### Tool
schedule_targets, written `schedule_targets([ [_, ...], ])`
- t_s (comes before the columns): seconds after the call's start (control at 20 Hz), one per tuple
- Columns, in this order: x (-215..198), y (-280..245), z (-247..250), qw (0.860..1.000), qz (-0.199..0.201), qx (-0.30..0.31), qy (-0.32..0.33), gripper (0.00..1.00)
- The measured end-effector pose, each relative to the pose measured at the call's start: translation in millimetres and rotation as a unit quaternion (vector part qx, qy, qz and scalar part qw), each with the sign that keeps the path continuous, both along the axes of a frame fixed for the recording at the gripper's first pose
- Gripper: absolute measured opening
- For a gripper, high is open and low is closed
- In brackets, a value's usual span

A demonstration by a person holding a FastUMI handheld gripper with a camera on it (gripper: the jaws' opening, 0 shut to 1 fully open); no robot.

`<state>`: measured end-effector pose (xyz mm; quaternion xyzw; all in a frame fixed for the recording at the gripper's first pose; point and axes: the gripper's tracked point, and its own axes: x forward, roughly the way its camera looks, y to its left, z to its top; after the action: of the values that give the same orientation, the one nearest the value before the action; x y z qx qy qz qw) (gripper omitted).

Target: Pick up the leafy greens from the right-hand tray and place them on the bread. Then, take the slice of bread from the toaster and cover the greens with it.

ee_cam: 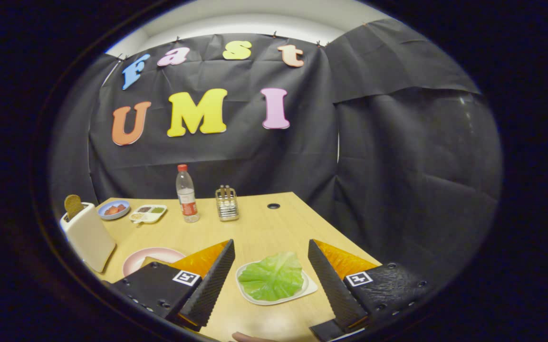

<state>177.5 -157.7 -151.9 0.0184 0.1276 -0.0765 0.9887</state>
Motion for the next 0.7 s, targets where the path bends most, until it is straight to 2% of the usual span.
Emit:
schedule_targets([
  [0.2,46.4,-32.4,-50.8,0.997,-0.011,0.009,0.074,0.96],
  [0.4,74.6,-49.3,-81.4,0.993,-0.014,0.012,0.120,0.95],
  [0.6,91.0,-46.6,-105.8,0.987,0.000,0.011,0.163,0.92],
  [0.7,93.9,-51.5,-110.9,0.985,-0.010,0.011,0.171,0.91],
])
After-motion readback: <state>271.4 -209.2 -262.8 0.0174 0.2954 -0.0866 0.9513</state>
